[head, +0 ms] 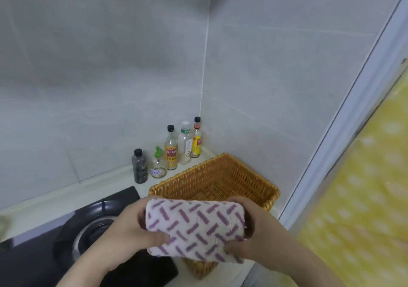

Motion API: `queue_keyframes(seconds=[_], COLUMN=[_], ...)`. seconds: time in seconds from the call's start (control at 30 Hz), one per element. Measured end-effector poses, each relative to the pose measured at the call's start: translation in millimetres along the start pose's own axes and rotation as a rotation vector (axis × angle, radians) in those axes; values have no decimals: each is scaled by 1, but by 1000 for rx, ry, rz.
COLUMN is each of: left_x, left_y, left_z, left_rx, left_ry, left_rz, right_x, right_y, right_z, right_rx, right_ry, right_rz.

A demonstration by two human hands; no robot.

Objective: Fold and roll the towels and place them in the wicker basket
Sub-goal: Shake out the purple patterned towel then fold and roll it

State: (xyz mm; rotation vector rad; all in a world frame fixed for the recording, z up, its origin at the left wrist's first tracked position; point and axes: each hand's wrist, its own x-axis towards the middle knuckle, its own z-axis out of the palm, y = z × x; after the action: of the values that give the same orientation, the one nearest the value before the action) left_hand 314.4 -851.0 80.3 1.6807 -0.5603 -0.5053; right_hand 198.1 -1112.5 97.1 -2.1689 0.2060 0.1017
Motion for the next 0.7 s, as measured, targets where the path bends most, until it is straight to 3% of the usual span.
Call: queue_keyframes(seconds=[0.17, 0.43, 0.7], left_x=[49, 114, 172], left_y=[-19, -57, -96], left_z=[26, 73, 117], left_rx=[137, 245, -24], left_ry=[186, 458, 858], left_rz=[-23, -221, -387], right_x=[71, 188, 268], right_y=[40, 107, 150], right_z=[-38, -68, -44], right_rx=[-7, 27, -148], right_ry=[-103, -268, -301], right_rz=[-21, -85, -93])
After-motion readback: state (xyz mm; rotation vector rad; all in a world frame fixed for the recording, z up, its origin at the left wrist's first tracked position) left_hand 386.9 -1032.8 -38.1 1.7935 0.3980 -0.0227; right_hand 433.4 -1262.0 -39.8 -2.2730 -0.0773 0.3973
